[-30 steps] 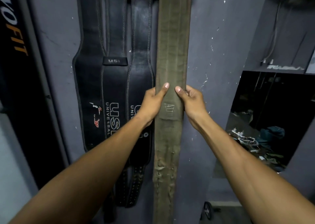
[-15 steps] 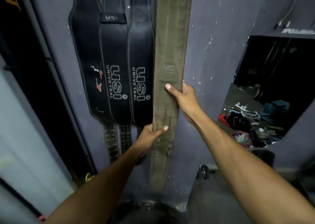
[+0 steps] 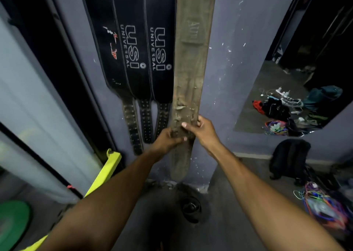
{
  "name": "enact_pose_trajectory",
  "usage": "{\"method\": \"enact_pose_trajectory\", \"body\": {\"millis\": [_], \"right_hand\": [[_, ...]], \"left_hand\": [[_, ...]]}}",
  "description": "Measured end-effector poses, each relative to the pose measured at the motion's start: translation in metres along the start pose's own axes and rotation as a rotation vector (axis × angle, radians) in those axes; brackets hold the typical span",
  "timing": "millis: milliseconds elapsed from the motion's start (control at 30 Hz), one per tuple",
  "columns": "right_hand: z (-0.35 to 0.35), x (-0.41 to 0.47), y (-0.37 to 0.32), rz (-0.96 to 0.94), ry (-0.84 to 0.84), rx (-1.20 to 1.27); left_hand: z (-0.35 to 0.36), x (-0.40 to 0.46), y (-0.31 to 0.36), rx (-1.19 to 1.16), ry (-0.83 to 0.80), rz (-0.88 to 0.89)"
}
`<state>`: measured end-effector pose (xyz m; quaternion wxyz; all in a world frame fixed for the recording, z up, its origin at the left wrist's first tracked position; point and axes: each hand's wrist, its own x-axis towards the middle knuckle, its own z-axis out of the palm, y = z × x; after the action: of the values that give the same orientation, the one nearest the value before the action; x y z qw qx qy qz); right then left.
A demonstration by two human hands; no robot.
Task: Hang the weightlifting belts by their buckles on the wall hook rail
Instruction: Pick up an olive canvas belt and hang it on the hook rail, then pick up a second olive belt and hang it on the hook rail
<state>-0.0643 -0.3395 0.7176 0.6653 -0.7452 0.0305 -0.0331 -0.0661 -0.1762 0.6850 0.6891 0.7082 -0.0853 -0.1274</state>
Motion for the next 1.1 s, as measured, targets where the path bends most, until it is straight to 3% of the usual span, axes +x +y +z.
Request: {"method": "enact_pose_trajectory", "body": {"millis": [133, 400, 467, 633, 900, 1100], "right_hand": [[0.001, -0.030, 0.036, 0.041, -0.011, -0.170], [0.007, -0.068, 0.051, 0.069, -0.070, -0.170], [0.004, -0.079, 0.065, 0.111, -0.099, -0.203], [-0.009, -0.121, 0.132, 0.269, -0.050, -0.224], [-0.030, -0.145, 0.238, 0.523, 0.034, -0.256], [-0.042, -0.126, 0.343, 0.686, -0.008, -0.338]], "left_hand": [[0.004, -0.035, -0.035, 0.013, 0.039, -0.136], [0.014, -0.086, -0.058, 0.052, 0.156, -0.219], [0.015, -0.097, -0.074, 0.109, 0.189, -0.274], [0.030, -0.129, -0.109, 0.003, 0.358, -0.342], [0.054, -0.132, -0.196, 0.002, 0.262, -0.519], [0.061, -0.088, -0.290, 0.000, 0.198, -0.646]]}}
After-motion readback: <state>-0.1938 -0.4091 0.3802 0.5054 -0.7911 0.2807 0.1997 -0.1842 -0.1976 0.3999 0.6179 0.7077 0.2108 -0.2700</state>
